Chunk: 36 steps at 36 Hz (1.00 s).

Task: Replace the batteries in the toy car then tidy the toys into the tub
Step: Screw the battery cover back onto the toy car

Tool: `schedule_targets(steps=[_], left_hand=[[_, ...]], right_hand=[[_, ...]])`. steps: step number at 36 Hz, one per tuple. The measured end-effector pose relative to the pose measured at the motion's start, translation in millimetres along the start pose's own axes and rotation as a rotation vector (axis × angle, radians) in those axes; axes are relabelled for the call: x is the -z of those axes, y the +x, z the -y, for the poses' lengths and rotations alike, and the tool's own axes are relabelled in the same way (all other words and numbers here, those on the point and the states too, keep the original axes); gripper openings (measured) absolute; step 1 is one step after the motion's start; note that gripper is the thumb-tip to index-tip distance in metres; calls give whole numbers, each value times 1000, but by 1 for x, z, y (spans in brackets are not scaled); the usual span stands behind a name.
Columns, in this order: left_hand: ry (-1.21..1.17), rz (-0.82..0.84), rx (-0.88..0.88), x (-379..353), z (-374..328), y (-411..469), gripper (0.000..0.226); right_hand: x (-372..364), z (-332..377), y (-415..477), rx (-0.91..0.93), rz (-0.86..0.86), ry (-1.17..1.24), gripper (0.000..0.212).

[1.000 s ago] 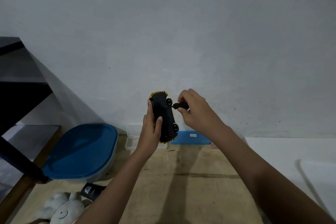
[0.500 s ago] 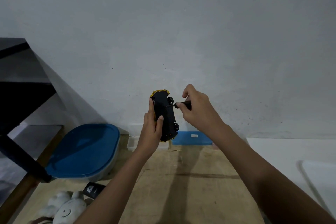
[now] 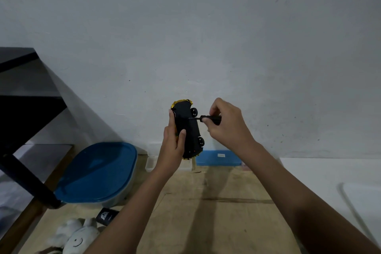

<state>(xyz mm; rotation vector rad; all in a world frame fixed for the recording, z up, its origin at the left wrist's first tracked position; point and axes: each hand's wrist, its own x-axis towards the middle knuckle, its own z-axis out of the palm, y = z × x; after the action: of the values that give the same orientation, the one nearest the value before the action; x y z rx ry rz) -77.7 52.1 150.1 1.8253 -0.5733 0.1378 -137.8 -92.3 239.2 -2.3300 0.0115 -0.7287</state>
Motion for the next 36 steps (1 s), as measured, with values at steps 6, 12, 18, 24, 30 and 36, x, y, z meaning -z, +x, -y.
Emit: schedule_targets(steps=[6,12,18,24,30,36], left_hand=[[33,23,10,1,-4,-4,61],[21,6,22,3,-3,-3,60],[39,-5,46,2,-6,-7,61],[15,-7,61,2,-7,-10,61],[10,-21,62,1,-6,-10,61],[12,-34,54,4,-5,-7,61]], right_hand=[[4,2,0,57,2,8,10],[6,-2,2,9,51,-17,12],[4,2,-2,103,73,-2,12],[5,2,0,10,102,41,14],[5,4,-1,-5,127,28,15],[6,4,-1,51,142,0,19]])
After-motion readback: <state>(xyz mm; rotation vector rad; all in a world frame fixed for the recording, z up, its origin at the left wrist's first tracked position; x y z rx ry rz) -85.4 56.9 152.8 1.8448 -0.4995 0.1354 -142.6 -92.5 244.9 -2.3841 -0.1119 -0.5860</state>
